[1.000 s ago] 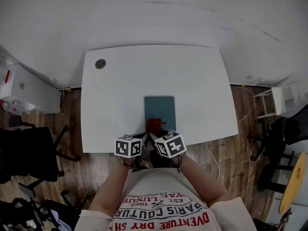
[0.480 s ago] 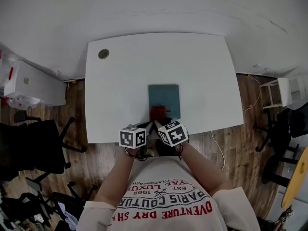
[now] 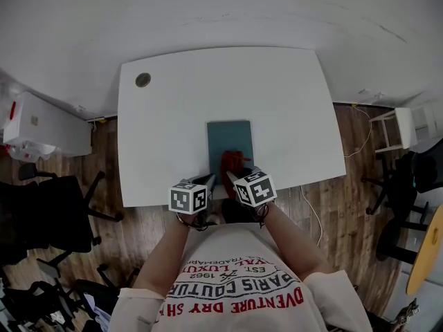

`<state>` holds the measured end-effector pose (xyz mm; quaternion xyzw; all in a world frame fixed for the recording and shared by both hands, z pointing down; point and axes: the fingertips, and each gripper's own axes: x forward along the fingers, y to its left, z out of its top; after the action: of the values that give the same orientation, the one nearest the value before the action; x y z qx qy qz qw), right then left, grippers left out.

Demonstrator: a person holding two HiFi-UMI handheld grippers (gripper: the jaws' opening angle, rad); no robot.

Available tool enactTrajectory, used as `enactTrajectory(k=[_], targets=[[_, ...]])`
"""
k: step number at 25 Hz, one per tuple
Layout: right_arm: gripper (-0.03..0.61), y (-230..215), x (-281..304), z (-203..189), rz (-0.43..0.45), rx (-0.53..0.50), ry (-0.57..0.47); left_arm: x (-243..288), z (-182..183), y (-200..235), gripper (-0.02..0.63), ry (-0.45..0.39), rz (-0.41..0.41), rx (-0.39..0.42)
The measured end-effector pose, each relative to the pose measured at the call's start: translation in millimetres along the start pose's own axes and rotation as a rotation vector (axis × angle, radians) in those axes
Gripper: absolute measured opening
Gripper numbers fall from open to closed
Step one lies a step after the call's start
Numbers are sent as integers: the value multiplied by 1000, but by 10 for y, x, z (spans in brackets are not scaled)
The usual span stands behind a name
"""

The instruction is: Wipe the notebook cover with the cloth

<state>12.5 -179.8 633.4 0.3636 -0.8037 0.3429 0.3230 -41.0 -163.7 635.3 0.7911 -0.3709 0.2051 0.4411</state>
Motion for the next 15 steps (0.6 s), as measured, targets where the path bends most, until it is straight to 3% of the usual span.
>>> enactTrajectory(k=[6,15], targets=[[87,-122,-61,-28,-3,49,-13,-4,1,27,9,7,-36,-36],[100,-450,-251,-148,-33,128,0,14,1,-6,9,17,-49,-9]])
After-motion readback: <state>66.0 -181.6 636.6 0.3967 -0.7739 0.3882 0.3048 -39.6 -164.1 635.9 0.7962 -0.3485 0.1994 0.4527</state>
